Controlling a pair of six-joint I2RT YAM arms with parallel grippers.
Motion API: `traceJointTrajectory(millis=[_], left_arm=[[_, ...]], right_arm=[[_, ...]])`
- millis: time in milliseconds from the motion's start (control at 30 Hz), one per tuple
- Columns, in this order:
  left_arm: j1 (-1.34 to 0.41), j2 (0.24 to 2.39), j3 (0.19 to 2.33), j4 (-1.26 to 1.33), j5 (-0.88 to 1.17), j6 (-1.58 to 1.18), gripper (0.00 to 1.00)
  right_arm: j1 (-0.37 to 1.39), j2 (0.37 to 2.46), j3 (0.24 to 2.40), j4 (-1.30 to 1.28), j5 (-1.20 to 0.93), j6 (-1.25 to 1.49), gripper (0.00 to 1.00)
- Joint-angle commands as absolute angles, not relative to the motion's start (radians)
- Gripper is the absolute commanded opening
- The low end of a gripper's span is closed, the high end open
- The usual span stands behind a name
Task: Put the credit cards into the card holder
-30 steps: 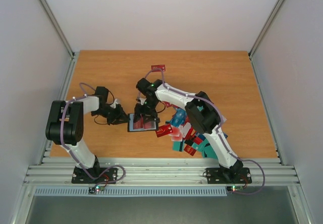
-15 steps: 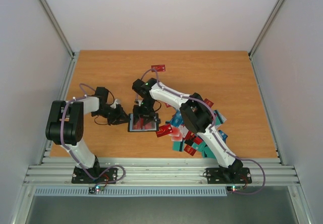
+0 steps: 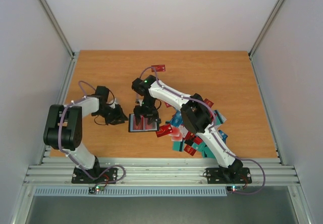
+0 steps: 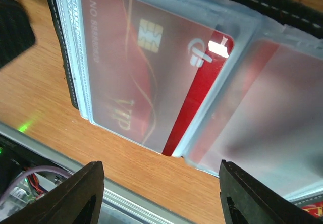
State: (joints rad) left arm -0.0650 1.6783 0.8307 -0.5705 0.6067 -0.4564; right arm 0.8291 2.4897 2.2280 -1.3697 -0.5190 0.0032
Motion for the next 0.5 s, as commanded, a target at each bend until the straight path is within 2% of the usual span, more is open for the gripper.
traceJointTrajectory(millis=[0,100,233,467], left_arm=[[-0.061,1.616,0.840,-0.657,0.447,-0.416,0.25],[-0.061,1.564,0.843,-0.668,0.458,-0.392,0.27],[-0.069,1.504,0.807,-0.590,0.570,-0.367,0.28],[-0.097,1.535,0.783,-0.484,0.721,-0.413,0.30]], right_arm=[[0.830,2.414,2.232,-1.396,-0.490,-0.075,0.61],[0.824,2.368,2.165,-1.328,-0.518,-0.076,0.57],[0.818,2.313,2.060,-1.205,-0.547,-0.054,0.49],[0.767,2.282,1.884,-0.986,-0.632,0.054,0.21]])
